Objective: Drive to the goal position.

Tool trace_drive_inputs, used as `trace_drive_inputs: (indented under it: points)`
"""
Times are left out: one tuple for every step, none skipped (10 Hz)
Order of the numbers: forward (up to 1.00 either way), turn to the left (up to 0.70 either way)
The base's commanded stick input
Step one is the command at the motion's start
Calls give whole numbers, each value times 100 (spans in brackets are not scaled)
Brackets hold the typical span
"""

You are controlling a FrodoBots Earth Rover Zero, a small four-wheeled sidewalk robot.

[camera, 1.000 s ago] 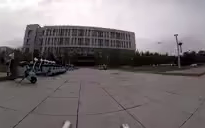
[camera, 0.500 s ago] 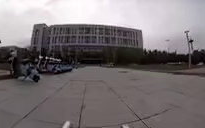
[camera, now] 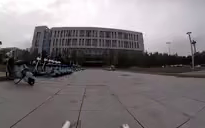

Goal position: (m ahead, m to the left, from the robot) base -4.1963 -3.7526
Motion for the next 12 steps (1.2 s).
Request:
trace_drive_inputs:
  points:
    - [29, 0]
    - [0, 0]
    - [0, 0]
    - [0, 0]
    - [0, 0]
    - [0, 0]
    - [0, 0]
    - [0, 0]
    - [0, 0]
    - [0, 0]
    - [12, 0]
    - [56, 0]
